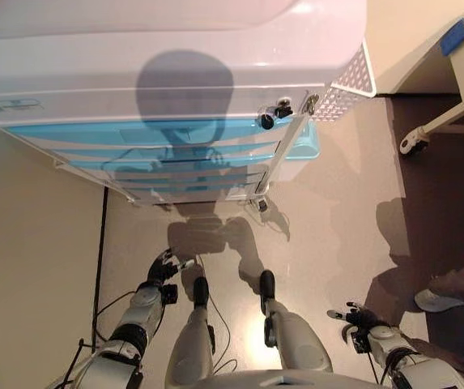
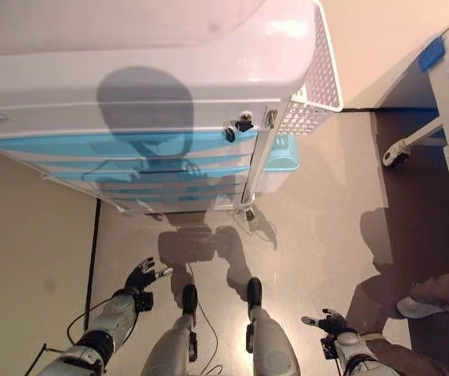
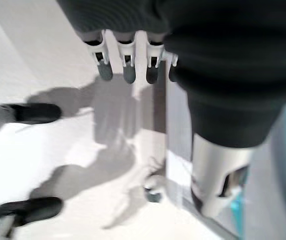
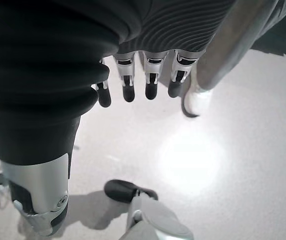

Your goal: Open the drawer and pick up the medicine

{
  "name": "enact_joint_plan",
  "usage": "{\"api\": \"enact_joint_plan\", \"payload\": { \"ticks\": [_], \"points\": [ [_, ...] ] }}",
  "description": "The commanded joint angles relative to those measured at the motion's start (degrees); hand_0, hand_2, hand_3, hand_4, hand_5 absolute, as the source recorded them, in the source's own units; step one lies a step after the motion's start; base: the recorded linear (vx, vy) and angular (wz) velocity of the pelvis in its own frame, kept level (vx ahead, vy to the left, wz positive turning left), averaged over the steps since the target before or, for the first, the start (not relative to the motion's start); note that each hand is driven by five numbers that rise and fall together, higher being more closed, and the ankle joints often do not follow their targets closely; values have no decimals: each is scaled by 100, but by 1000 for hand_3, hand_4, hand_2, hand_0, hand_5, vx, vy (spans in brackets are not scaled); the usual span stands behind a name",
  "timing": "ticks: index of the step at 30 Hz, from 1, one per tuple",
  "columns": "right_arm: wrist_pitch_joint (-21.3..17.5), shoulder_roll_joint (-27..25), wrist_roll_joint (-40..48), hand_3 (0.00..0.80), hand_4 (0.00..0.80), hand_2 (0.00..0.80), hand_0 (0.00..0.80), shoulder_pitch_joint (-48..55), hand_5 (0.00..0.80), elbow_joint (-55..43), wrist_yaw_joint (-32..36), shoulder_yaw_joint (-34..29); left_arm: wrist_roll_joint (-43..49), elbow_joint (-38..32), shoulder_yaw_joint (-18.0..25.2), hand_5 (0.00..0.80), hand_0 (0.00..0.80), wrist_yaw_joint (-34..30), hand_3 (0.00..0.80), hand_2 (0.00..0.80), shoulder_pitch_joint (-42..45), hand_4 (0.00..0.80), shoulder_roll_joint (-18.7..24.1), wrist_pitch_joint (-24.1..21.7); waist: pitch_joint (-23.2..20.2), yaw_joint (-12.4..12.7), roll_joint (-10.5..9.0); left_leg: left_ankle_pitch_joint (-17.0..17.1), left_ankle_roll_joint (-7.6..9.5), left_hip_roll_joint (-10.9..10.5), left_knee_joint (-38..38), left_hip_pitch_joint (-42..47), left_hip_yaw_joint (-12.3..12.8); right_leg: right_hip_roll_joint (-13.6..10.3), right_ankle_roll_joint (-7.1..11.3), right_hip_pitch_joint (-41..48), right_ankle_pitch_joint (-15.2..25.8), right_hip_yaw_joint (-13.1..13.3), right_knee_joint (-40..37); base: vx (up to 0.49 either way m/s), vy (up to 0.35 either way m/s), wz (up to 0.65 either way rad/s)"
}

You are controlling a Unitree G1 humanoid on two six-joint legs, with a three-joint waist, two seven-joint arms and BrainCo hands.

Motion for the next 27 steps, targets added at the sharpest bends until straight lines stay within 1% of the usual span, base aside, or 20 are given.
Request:
{"api": "enact_joint_plan", "payload": {
  "ticks": [1, 4, 9, 10, 12, 20, 27],
  "points": [
    [-84, -32, 270, 0, 0, 0, 0, 39, 0, -53, -136, 252, -687, -609, -24, 0, 0, 66, 0, 0, -83, 0, -16, -367, -258, -65, -277, -155, 318, -342, 382, -555, -169, -277, 332, -815, 228, 202, 321, -96, 4, 9],
    [-90, -12, 299, 0, 0, 0, 0, 16, 0, -120, -155, 287, -1016, -1071, -21, 0, 0, 62, 0, 0, -102, 0, -35, -441, -229, -61, -300, -94, 314, -322, 313, -590, -200, -263, 337, -884, 272, 203, 286, -57, 2, 2],
    [-72, 25, 304, 0, 0, 0, 0, 14, 0, -110, -164, 315, -1321, -1349, -40, 0, 0, 69, 0, 0, -192, 0, -105, -490, -224, -78, -324, -54, 302, -290, 200, -552, -194, -262, 341, -899, 288, 202, 252, -6, -1, 0],
    [-63, 30, 310, 0, 0, 0, 0, 10, 0, -113, -175, 316, -1477, -1528, -67, 0, 0, 42, 0, 0, -205, 0, -150, -502, -211, -82, -328, -53, 297, -288, 171, -534, -187, -253, 342, -875, 280, 213, 238, 0, 0, 0],
    [-65, 40, 331, 0, 0, 0, 0, -7, 0, -118, -184, 320, -1618, -1645, -67, 0, 0, 16, 0, 0, -230, 0, -171, -521, -194, -91, -339, -52, 297, -295, 153, -521, -178, -244, 337, -876, 285, 228, 234, 0, 0, 0],
    [-53, 92, 296, 0, 0, 0, 0, -56, 0, -129, -192, 387, -2435, -1670, 38, 0, 0, -133, 0, 0, -443, 0, -390, -601, -174, -138, -367, -73, 283, -284, 127, -485, -129, -247, 348, -889, 290, 239, 229, 0, 0, 0],
    [-75, 139, 266, 0, 0, 0, 0, -108, 0, -150, -163, 418, -3333, -1728, 45, 0, 0, -514, 0, 0, -617, 0, -610, -619, -149, -163, -406, -127, 280, -280, 153, -449, -66, -244, 358, -904, 234, 221, 314, 0, 0, 0]
  ]
}}
